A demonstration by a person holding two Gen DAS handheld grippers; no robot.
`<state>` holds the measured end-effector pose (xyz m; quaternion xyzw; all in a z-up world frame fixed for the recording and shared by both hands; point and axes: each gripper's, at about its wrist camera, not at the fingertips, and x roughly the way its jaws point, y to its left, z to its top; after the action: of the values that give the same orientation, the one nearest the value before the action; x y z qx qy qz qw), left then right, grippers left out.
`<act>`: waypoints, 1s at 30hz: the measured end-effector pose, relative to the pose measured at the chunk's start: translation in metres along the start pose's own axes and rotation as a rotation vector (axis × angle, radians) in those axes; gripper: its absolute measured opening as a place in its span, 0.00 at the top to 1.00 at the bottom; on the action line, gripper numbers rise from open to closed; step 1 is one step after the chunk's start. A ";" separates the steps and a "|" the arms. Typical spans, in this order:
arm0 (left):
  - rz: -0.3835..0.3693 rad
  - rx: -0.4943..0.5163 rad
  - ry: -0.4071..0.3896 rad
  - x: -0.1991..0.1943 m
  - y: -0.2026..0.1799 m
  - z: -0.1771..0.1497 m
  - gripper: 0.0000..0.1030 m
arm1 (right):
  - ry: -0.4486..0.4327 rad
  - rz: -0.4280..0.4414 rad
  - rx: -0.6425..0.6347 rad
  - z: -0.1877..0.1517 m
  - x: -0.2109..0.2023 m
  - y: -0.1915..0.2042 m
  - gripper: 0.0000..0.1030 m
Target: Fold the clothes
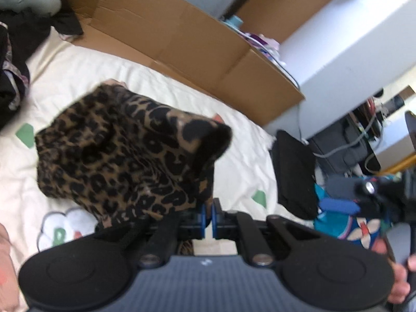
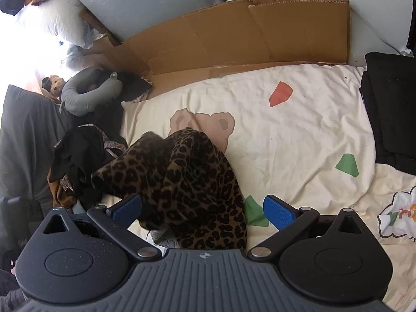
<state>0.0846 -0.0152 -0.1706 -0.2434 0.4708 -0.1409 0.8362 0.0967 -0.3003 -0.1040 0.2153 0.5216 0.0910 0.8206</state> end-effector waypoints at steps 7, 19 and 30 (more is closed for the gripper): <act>0.009 0.009 0.026 -0.005 -0.008 -0.022 0.96 | 0.019 -0.011 -0.023 -0.003 0.006 0.004 0.01; 0.035 -0.089 -0.028 -0.057 -0.003 -0.048 0.96 | 0.082 -0.003 -0.031 -0.016 0.059 -0.004 0.01; 0.071 -0.217 -0.121 -0.093 0.022 -0.044 0.96 | 0.186 0.074 0.160 -0.054 0.143 -0.052 0.00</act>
<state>-0.0012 0.0345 -0.1350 -0.3234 0.4403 -0.0444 0.8364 0.1073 -0.2794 -0.2643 0.2898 0.5929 0.0990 0.7448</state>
